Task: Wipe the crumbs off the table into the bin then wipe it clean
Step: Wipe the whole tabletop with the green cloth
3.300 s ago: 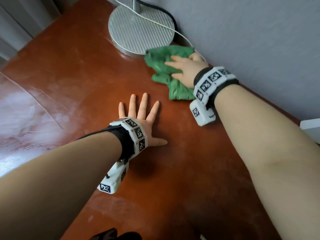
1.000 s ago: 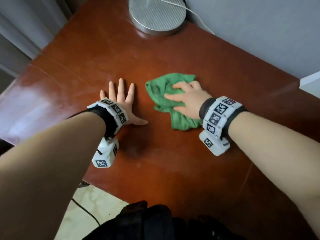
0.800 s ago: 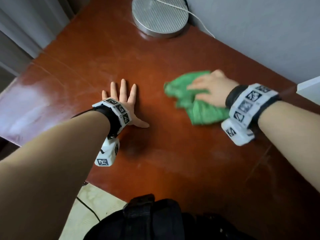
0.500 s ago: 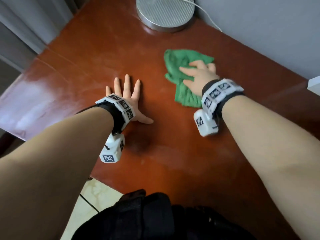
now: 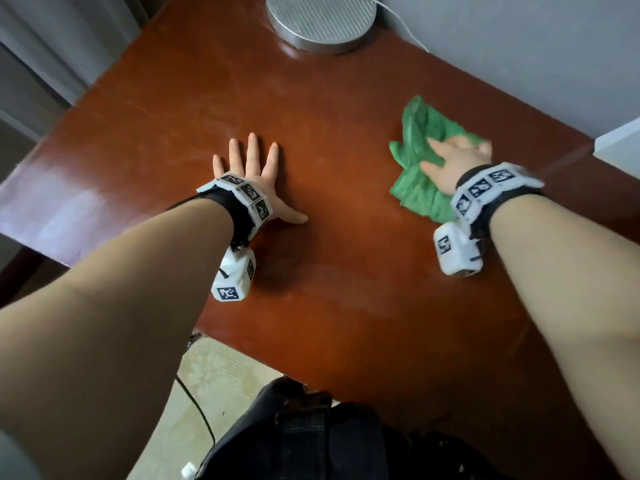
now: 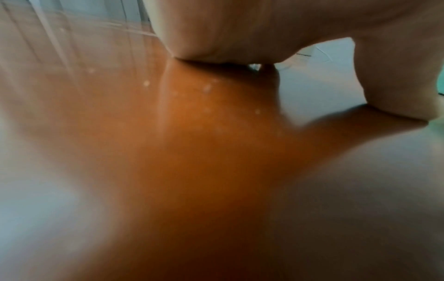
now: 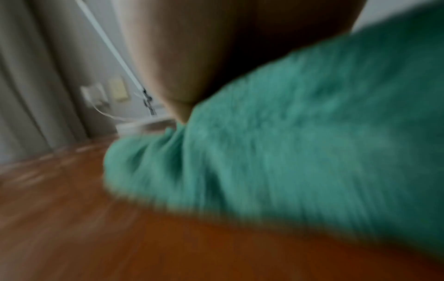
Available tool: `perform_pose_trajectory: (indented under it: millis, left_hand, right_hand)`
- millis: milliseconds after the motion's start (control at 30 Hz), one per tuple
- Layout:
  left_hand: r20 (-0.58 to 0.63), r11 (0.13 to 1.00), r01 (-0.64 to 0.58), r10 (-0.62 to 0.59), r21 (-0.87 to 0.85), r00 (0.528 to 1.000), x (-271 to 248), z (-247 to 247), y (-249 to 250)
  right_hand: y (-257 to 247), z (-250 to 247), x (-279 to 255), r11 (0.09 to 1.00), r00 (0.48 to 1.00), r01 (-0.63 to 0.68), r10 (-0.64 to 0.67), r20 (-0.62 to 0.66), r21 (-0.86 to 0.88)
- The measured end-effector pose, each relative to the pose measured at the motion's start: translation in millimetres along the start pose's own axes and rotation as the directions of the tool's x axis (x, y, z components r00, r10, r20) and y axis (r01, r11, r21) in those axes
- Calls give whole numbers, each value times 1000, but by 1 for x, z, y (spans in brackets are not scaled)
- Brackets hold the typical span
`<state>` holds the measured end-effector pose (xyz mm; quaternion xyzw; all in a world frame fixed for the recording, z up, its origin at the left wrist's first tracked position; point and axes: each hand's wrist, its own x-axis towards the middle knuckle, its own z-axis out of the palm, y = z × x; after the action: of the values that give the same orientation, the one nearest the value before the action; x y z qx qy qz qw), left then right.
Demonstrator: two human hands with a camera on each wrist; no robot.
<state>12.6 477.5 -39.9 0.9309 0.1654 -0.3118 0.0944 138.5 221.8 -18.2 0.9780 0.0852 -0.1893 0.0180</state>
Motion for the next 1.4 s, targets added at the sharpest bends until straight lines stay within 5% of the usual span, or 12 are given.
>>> perform_pose_trajectory:
  millis: [67, 133, 333, 400, 500, 600, 700, 833, 933, 1100, 1267, 1400]
  left_hand:
    - [-22, 1000, -8, 8, -8, 1000, -3, 2, -1]
    - [-54, 1000, -14, 14, -6, 998, -7, 5, 0]
    - [-136, 996, -87, 89, 17, 987, -33, 32, 19]
    - [-142, 991, -134, 136, 18, 981, -44, 42, 39]
    - [-126, 977, -209, 212, 37, 969, -60, 55, 77]
    - [-109, 963, -265, 268, 41, 957, -66, 66, 119]
    - [-62, 963, -262, 266, 62, 962, -70, 74, 147]
    - [1, 959, -238, 240, 155, 971, -71, 76, 157]
    - [32, 960, -232, 229, 156, 973, -71, 74, 156]
    - [51, 964, -215, 209, 158, 977, -68, 76, 159]
    - [78, 966, -198, 188, 163, 979, -65, 75, 160]
    - [69, 965, -201, 191, 169, 979, -65, 75, 160]
  right_hand:
    - [-8, 21, -11, 997, 999, -39, 39, 7, 72]
    - [-13, 32, -41, 990, 992, 121, -123, 22, 70]
    - [18, 44, -129, 879, 841, 477, -463, 279, 21]
    - [36, 30, -121, 903, 858, 426, -419, 298, 45]
    - [68, 19, -90, 982, 983, 174, -177, 39, 72]
    - [89, 35, -76, 987, 995, -83, 89, -37, 138]
    - [91, 53, -103, 986, 998, 62, -63, -3, 153]
    - [118, 60, -164, 942, 920, 321, -334, 203, 96]
    - [130, 53, -165, 945, 906, 310, -327, 268, 103]
    - [120, 50, -102, 979, 992, 125, -126, -7, 162]
    - [104, 30, -36, 996, 1000, 21, -19, -22, 85]
    - [91, 38, -52, 978, 981, 193, -193, -3, 78]
